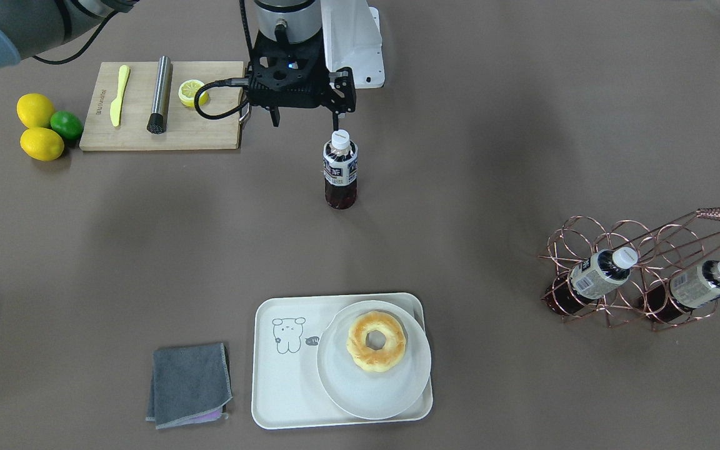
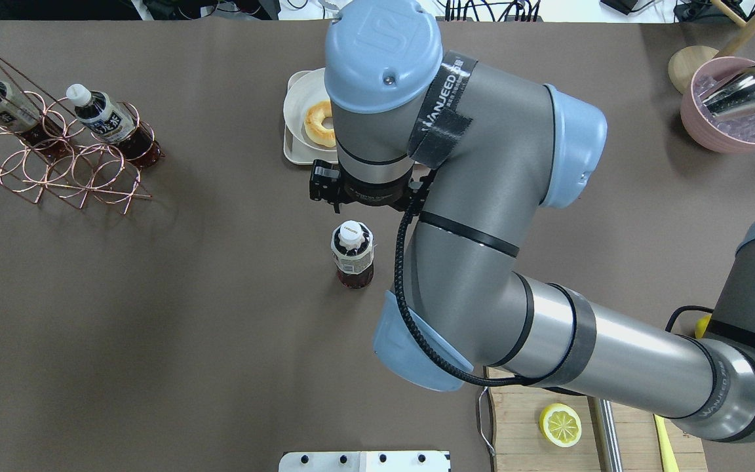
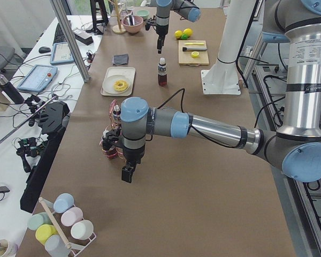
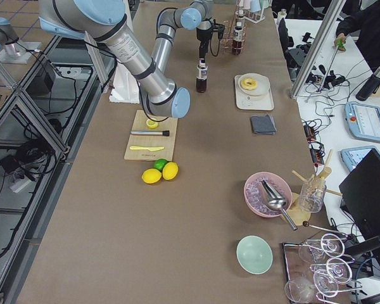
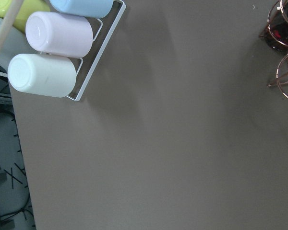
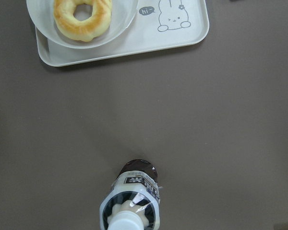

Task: Place tea on tray
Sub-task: 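Lower the right gripper over the bottle cap and grasp the bottle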

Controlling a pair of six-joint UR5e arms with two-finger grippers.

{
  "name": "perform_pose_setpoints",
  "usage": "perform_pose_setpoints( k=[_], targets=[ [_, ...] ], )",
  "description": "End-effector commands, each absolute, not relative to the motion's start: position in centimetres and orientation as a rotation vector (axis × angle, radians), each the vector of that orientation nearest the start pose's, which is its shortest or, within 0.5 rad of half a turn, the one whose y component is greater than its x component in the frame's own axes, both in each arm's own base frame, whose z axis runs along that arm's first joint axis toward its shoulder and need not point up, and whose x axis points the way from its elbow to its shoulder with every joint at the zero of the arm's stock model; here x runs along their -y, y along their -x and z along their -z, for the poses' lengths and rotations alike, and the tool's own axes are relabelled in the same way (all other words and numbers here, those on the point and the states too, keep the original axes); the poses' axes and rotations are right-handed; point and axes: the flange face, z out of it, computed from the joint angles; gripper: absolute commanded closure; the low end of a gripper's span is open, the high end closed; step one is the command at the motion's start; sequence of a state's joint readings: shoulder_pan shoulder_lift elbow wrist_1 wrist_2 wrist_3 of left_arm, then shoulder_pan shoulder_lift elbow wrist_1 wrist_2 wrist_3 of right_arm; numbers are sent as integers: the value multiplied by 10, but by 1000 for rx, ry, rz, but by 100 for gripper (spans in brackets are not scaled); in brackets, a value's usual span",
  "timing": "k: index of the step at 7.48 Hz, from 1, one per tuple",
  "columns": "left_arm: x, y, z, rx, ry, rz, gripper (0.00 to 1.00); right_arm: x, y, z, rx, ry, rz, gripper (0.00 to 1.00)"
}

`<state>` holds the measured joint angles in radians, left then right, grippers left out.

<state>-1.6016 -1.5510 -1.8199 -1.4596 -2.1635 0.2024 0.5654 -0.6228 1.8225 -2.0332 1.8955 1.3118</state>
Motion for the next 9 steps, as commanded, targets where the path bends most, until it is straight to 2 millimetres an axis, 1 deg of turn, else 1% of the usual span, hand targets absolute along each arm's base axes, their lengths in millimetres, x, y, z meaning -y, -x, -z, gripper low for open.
perform_pose_setpoints(
  k=[1, 2, 4, 5, 6, 7, 8, 9],
  targets=[
    [482, 94, -578, -629, -194, -192, 2, 422, 501, -48, 776, 1, -150, 1],
    [483, 94, -578, -629, -193, -192, 2, 423, 511, -51, 801, -7, -140, 2],
    [484, 93, -577, -629, -194, -194, 2, 416, 521, -57, 795, 1, -126, 1],
    [485, 93, -576, -628, -196, -193, 2, 416, 523, -58, 791, 4, -125, 2],
    [484, 93, -577, -629, -195, -194, 2, 415, 525, -59, 789, 8, -132, 18],
    [484, 93, -577, -629, -195, -193, 2, 414, 526, -60, 785, -1, -124, 25],
    [484, 94, -577, -628, -195, -193, 2, 412, 528, -60, 783, -4, -123, 38],
    [485, 94, -577, -628, -195, -193, 2, 411, 529, -60, 783, -3, -119, 63]
  ],
)
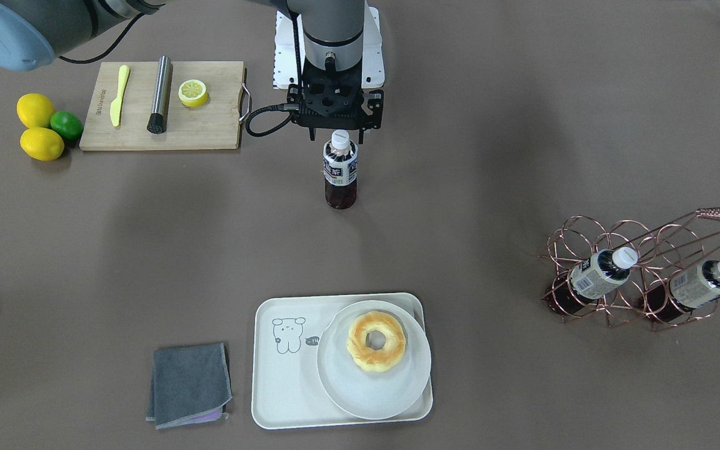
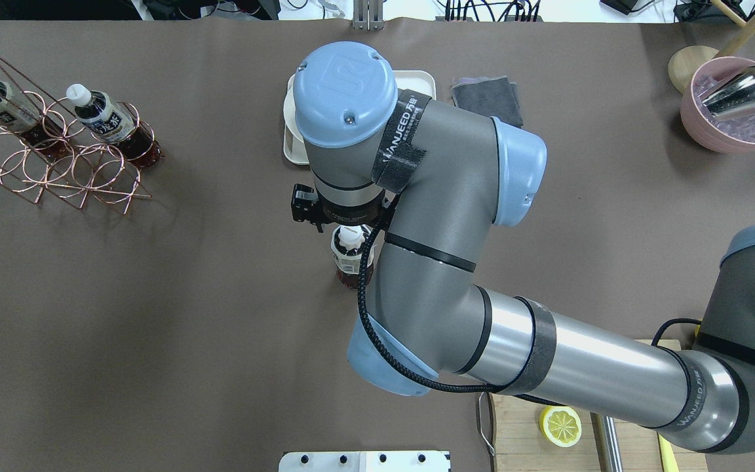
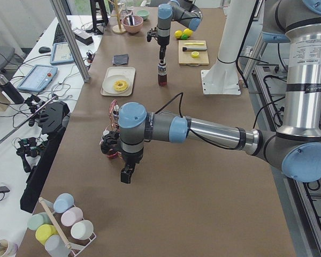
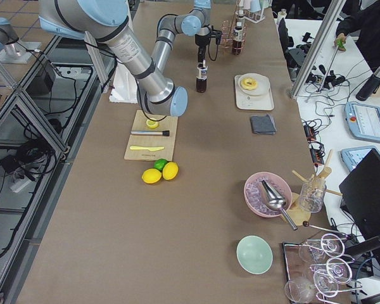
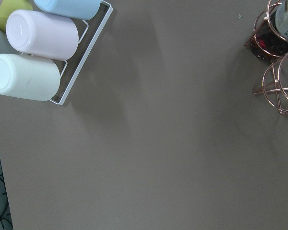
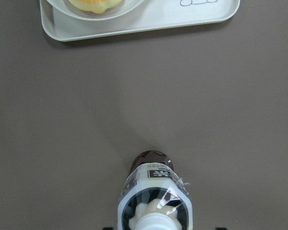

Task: Place tea on tray
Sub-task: 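Lower the right gripper over the bottle cap and grasp the bottle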

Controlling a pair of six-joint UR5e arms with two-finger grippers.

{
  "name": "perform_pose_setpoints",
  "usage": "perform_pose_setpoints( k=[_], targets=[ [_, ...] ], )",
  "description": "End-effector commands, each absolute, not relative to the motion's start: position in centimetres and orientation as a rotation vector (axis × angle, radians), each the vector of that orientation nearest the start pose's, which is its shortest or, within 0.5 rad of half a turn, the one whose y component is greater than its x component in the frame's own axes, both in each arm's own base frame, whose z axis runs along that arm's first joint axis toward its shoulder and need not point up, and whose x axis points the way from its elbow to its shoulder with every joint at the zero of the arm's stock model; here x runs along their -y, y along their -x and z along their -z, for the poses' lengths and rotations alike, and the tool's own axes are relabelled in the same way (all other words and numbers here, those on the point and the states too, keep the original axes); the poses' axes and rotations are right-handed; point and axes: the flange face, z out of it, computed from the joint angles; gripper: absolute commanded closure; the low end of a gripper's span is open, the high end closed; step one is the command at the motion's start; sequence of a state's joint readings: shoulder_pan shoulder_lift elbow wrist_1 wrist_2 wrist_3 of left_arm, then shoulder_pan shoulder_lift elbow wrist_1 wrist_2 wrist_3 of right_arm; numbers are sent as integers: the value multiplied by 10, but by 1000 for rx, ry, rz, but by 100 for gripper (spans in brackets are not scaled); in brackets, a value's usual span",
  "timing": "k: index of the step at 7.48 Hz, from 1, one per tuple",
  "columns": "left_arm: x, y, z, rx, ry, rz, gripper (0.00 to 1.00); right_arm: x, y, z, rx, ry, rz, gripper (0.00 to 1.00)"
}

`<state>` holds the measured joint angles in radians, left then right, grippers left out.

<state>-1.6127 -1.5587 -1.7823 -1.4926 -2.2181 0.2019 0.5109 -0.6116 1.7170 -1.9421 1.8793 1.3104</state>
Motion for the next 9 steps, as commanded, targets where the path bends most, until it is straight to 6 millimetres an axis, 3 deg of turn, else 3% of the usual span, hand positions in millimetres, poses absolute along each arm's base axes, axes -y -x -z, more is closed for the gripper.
perform_pose_setpoints(
  k=[1, 2, 5, 6, 7, 9],
  targets=[
    [486, 93, -576, -628, -196, -193, 2, 411, 528, -59, 783, -14, -122, 84],
    [486, 93, -576, -628, -196, -195, 2, 410, 529, -59, 784, -14, -120, 100],
    [488, 93, -580, -630, -195, -194, 2, 416, 519, -52, 790, -41, -137, 100],
    [488, 93, -580, -630, -199, -195, 2, 428, 503, -45, 805, -52, -157, 100],
    [489, 93, -579, -631, -200, -197, 2, 452, 478, -39, 819, -63, -169, 100],
    [492, 91, -570, -629, -216, -202, 2, 523, 417, -51, 828, -57, -110, 100]
  ],
)
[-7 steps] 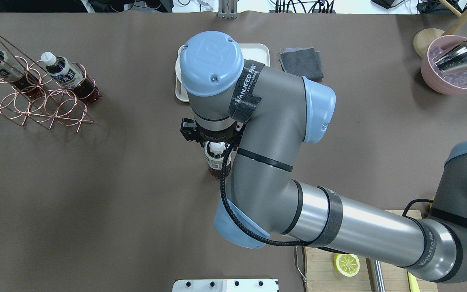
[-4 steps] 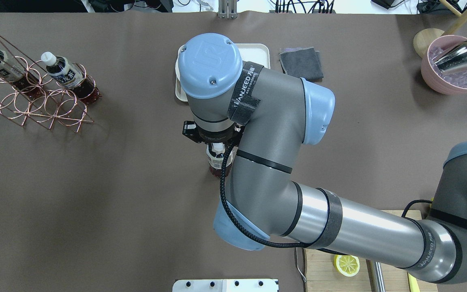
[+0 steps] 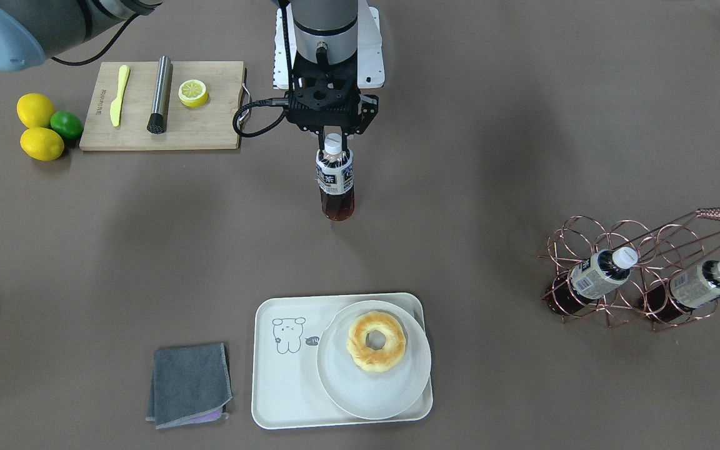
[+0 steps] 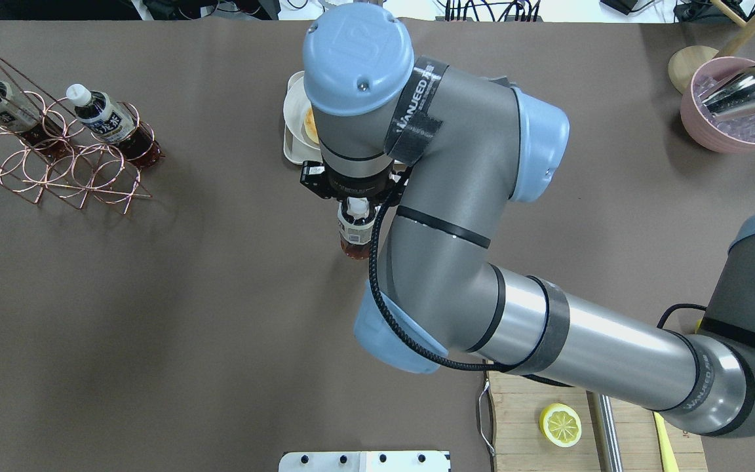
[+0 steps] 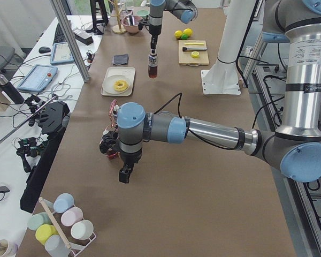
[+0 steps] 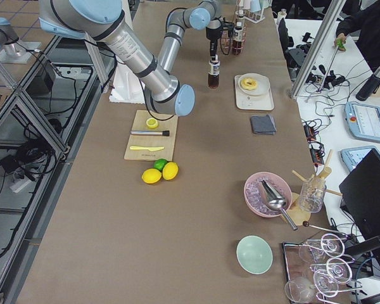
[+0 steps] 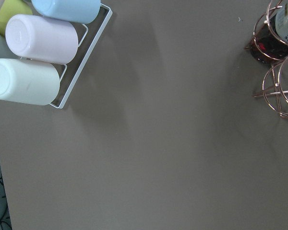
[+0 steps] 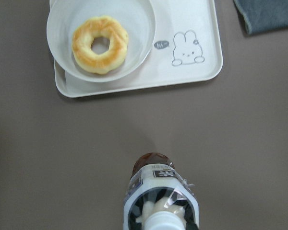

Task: Place tea on tray
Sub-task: 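Lower the right gripper over the bottle cap and grasp the bottle, then lift the bottle with the right gripper and carry it onto the tray beside the bowl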

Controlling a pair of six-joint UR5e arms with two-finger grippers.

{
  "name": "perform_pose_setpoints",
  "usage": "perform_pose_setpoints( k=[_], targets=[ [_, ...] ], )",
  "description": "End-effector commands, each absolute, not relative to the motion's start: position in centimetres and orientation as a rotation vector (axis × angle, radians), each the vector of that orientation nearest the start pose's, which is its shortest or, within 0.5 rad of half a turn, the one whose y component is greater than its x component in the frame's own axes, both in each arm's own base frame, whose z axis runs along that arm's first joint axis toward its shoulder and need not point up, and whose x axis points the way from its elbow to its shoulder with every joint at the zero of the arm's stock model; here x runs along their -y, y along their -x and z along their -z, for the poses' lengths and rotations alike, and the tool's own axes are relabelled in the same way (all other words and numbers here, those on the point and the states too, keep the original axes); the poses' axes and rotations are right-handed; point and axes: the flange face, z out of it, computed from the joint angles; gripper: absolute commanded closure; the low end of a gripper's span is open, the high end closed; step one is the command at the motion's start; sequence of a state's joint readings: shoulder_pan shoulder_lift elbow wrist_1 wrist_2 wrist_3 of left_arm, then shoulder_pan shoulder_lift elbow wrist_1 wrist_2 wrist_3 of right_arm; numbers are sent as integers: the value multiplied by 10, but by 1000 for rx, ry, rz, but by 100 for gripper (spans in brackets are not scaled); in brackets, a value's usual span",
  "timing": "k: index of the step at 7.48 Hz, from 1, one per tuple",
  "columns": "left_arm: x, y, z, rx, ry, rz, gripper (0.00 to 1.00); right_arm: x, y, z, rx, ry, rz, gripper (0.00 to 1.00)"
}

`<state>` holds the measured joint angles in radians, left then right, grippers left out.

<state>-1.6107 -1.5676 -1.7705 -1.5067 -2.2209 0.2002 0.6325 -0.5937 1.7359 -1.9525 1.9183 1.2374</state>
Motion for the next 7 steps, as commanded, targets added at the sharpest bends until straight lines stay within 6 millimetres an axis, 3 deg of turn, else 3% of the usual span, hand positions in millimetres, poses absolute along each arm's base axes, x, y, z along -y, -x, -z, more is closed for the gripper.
perform_pose_setpoints(
  k=[1, 2, 3, 4, 5, 7],
  targets=[
    [496, 91, -564, -628, -226, -204, 2, 564, 393, -63, 807, -65, -90, 100],
    [499, 91, -561, -628, -231, -205, 2, 615, 372, -60, 796, -53, -66, 100],
    [502, 92, -559, -627, -234, -206, 2, 663, 365, -49, 775, -21, -76, 100],
    [504, 91, -557, -627, -238, -207, 2, 699, 367, -63, 776, -44, -65, 100],
    [506, 91, -557, -627, -238, -207, 2, 721, 379, -88, 782, -55, -63, 100],
    [506, 89, -558, -628, -234, -209, 2, 736, 392, -110, 778, -52, -65, 100]
  ],
)
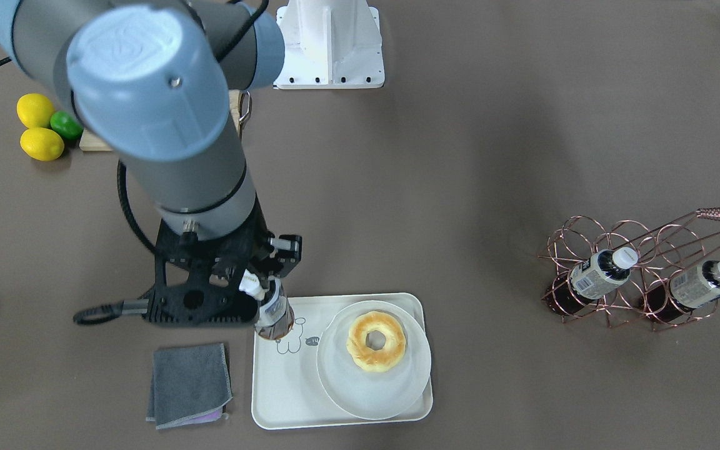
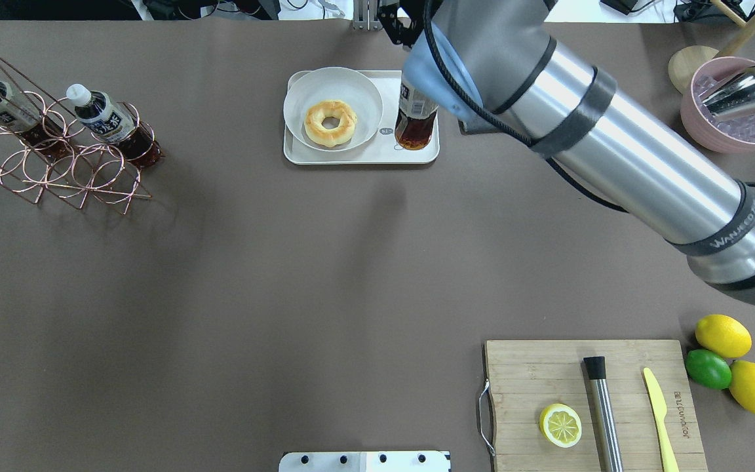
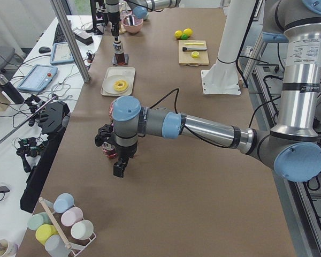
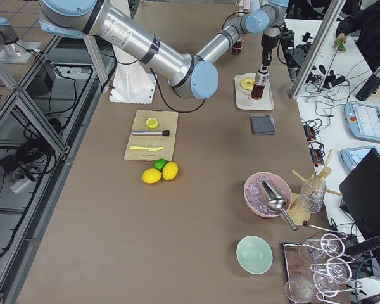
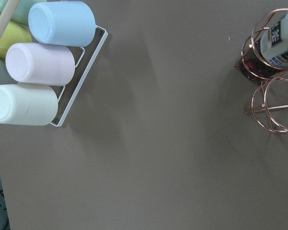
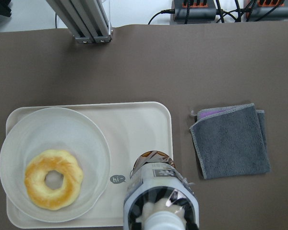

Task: Place tea on tray
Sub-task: 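Lift the bottle with the right gripper and carry it onto the tray beside the bowl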

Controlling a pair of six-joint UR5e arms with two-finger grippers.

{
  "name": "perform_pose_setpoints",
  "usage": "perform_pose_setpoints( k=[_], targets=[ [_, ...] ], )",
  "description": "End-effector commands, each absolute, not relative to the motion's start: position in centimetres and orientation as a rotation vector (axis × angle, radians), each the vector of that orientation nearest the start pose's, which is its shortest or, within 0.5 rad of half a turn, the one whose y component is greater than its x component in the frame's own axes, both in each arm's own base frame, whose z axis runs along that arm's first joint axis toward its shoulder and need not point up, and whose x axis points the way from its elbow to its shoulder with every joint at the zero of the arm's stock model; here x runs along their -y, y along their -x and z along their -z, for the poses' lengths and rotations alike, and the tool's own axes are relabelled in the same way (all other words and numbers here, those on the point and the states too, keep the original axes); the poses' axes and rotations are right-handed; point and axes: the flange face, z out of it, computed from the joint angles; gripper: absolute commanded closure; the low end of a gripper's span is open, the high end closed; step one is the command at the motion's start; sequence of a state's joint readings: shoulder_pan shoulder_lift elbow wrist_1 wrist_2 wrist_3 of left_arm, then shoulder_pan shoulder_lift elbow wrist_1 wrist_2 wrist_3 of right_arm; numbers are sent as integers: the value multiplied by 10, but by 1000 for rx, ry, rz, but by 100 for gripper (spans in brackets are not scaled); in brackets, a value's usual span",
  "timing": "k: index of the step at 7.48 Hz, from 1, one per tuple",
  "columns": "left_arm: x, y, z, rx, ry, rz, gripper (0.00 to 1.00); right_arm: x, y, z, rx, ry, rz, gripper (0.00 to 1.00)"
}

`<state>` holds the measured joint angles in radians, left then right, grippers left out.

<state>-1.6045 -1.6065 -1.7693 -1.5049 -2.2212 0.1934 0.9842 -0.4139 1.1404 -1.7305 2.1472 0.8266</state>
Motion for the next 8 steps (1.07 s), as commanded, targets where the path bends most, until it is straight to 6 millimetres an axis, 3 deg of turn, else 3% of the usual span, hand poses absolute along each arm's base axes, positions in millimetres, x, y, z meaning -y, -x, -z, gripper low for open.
perform_pose_setpoints(
  k=[1, 5, 8],
  targets=[
    [506, 88, -559, -628, -231, -212, 2, 735, 397, -110, 780, -54, -61, 100],
    [516, 85, -558, -629, -229, -218, 2, 722, 438, -119, 760, -83, -28, 100],
    [521, 82, -562, -631, -222, -222, 2, 717, 447, -120, 760, -98, -15, 100]
  ],
)
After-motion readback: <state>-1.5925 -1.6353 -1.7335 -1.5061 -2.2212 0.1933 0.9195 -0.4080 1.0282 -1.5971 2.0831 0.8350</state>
